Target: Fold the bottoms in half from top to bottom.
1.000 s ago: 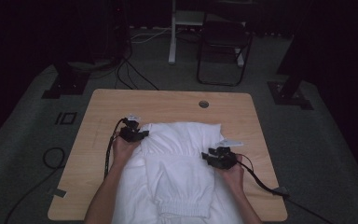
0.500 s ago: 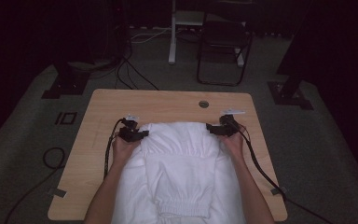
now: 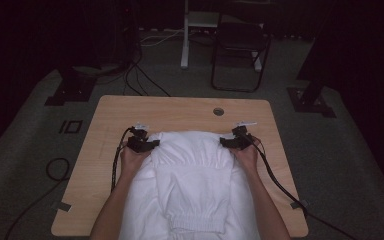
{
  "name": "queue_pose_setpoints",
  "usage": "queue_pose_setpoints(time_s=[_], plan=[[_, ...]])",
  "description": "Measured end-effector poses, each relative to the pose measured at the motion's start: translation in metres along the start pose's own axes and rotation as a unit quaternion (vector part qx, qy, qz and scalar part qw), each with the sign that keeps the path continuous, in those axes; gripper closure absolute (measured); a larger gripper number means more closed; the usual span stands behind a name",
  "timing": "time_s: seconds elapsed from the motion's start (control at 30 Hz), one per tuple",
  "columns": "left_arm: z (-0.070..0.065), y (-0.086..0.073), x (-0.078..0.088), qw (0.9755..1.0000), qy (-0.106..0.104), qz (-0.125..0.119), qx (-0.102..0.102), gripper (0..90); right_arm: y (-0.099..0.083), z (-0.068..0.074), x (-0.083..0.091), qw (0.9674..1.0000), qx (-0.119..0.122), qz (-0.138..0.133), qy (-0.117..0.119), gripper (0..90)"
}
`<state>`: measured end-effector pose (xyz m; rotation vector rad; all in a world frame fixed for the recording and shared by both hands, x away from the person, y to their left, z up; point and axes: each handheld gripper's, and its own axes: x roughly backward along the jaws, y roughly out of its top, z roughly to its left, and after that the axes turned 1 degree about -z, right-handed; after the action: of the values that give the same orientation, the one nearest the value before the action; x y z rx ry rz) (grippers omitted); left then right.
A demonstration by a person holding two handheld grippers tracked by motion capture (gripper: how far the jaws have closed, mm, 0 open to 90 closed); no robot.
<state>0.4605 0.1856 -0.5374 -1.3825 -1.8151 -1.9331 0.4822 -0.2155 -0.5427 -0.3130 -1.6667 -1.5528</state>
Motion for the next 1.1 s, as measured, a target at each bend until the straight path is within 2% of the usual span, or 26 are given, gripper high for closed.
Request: queue_pose_setpoints(time_s=[0.03,0.1,0.13,0.17,0.2,0.23,0.27,0.3,0.33,0.37,0.43,0.47,0.5,0.57,0.6,0.63,0.67,0.7,0.77,0.8,0.83,0.87,0.9,0.93,1.03,1.1], plan=[[-0.001,0.000,0.000,1.0000,0.007,0.001,-0.003,59.5,-0.002,0.003,0.001,1.0000,0.005,0.000,-0.008,19.9],[0.000,0.001,0.000,0.9999,0.014,0.001,0.000,58.4,-0.003,0.004,0.002,1.0000,0.002,0.000,-0.009,21.4],[0.000,0.001,0.000,0.9998,0.020,0.001,0.001,54.0,-0.004,0.005,0.004,0.9999,-0.004,-0.001,-0.010,24.8],[0.000,0.001,0.000,0.9996,0.027,0.001,0.001,46.9,-0.005,0.008,0.006,0.9999,-0.008,-0.004,-0.008,32.4],[0.000,0.001,-0.001,0.9995,0.030,0.001,0.003,46.9,-0.005,0.008,0.006,0.9999,-0.008,-0.004,-0.008,32.4],[0.000,0.002,-0.001,0.9995,0.031,0.000,0.008,45.8,-0.006,0.011,0.008,0.9998,-0.016,-0.008,0.008,47.9],[0.000,0.002,-0.001,0.9995,0.031,0.001,0.011,45.8,-0.006,0.011,0.008,0.9998,-0.016,-0.008,0.008,47.9],[0.000,0.003,0.000,0.9995,0.029,0.003,0.015,45.8,-0.006,0.012,0.008,0.9997,-0.017,-0.007,0.016,56.2],[0.001,0.003,0.000,0.9996,0.017,0.004,0.022,50.3,-0.005,0.014,0.009,0.9991,-0.025,-0.001,0.036,68.5],[0.003,0.003,0.000,0.9992,-0.009,0.006,0.039,59.5,-0.005,0.014,0.009,0.9984,-0.032,0.004,0.045,74.6],[0.011,0.002,0.002,0.9966,-0.034,-0.002,0.075,69.4,-0.005,0.010,0.009,0.9963,-0.051,0.008,0.069,82.2],[0.015,0.001,0.004,0.9944,-0.045,-0.012,0.094,76.1,-0.005,0.008,0.009,0.9956,-0.057,0.007,0.073,83.7],[0.017,0.002,0.007,0.9930,-0.054,-0.024,0.102,77.9,-0.005,0.006,0.011,0.9953,-0.062,0.005,0.074,84.1],[0.020,0.005,0.016,0.9908,-0.066,-0.048,0.108,79.8,-0.004,0.000,0.016,0.9949,-0.066,-0.013,0.075,84.5],[0.021,0.007,0.019,0.9894,-0.072,-0.058,0.111,80.2,-0.002,-0.004,0.021,0.9932,-0.078,-0.029,0.082,84.6],[0.022,0.010,0.026,0.9869,-0.082,-0.075,0.117,80.5,0.003,-0.008,0.028,0.9902,-0.090,-0.052,0.093,84.7],[0.022,0.012,0.029,0.9858,-0.086,-0.082,0.119,80.5,0.003,-0.008,0.028,0.9902,-0.090,-0.052,0.093,84.7],[0.022,0.017,0.034,0.9852,-0.088,-0.089,0.116,80.6,0.005,-0.009,0.031,0.9899,-0.089,-0.059,0.094,84.7],[0.018,0.026,0.041,0.9859,-0.085,-0.103,0.101,80.6,0.018,-0.010,0.047,0.9888,-0.073,-0.092,0.092,84.6],[0.017,0.029,0.044,0.9855,-0.085,-0.110,0.097,80.6,0.018,-0.010,0.047,0.9888,-0.073,-0.092,0.092,84.6],[0.013,0.038,0.051,0.9856,-0.080,-0.123,0.084,80.6,0.027,-0.010,0.058,0.9875,-0.063,-0.112,0.090,84.5],[0.013,0.038,0.051,0.9856,-0.080,-0.123,0.084,80.6,0.027,-0.010,0.058,0.9875,-0.063,-0.112,0.090,84.5],[0.011,0.041,0.055,0.9857,-0.075,-0.132,0.073,80.6,0.030,-0.011,0.061,0.9868,-0.060,-0.119,0.092,84.5],[0.009,0.043,0.057,0.9856,-0.075,-0.134,0.071,80.6,0.034,-0.011,0.066,0.9863,-0.049,-0.126,0.093,84.4],[0.003,0.044,0.060,0.9893,-0.060,-0.124,0.046,80.5,0.038,-0.010,0.074,0.9865,-0.025,-0.129,0.097,84.1],[-0.001,0.041,0.063,0.9904,-0.058,-0.121,0.035,80.4,0.035,-0.009,0.077,0.9874,-0.008,-0.126,0.095,84.1]])
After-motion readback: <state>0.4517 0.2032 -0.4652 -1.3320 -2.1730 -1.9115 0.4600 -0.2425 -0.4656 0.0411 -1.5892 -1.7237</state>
